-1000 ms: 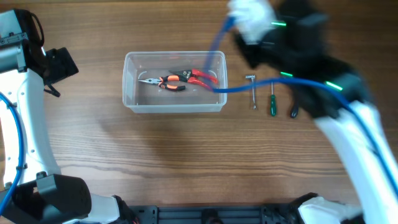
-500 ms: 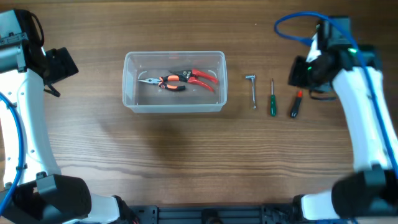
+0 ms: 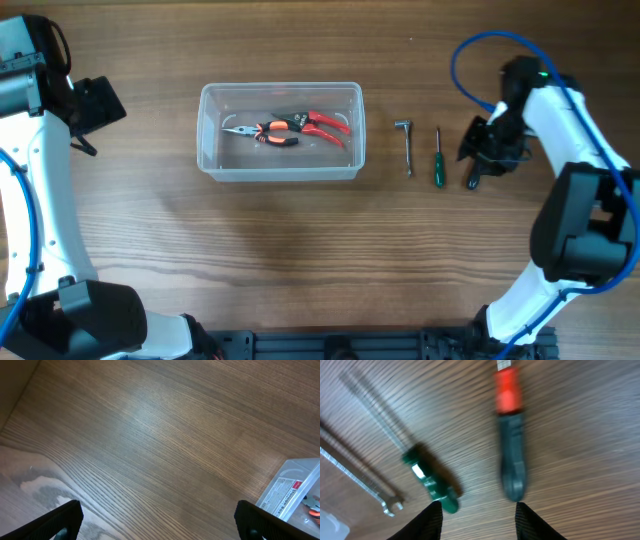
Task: Pack container
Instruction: 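Grasp the red-handled black screwdriver with the right gripper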
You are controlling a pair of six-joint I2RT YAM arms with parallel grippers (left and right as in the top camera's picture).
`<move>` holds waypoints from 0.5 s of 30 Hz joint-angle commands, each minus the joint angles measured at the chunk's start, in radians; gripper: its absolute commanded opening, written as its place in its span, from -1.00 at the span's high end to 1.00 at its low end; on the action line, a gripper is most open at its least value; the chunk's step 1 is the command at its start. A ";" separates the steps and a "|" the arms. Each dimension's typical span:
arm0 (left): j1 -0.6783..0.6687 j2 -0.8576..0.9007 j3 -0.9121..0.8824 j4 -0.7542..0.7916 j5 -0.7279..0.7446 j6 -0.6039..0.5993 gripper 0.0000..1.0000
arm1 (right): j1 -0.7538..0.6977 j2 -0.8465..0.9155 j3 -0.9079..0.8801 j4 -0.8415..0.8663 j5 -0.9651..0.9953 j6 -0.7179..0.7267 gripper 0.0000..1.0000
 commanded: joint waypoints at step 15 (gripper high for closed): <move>0.003 0.003 -0.001 0.003 -0.005 0.002 -1.00 | -0.053 0.001 -0.089 0.086 0.078 -0.133 0.03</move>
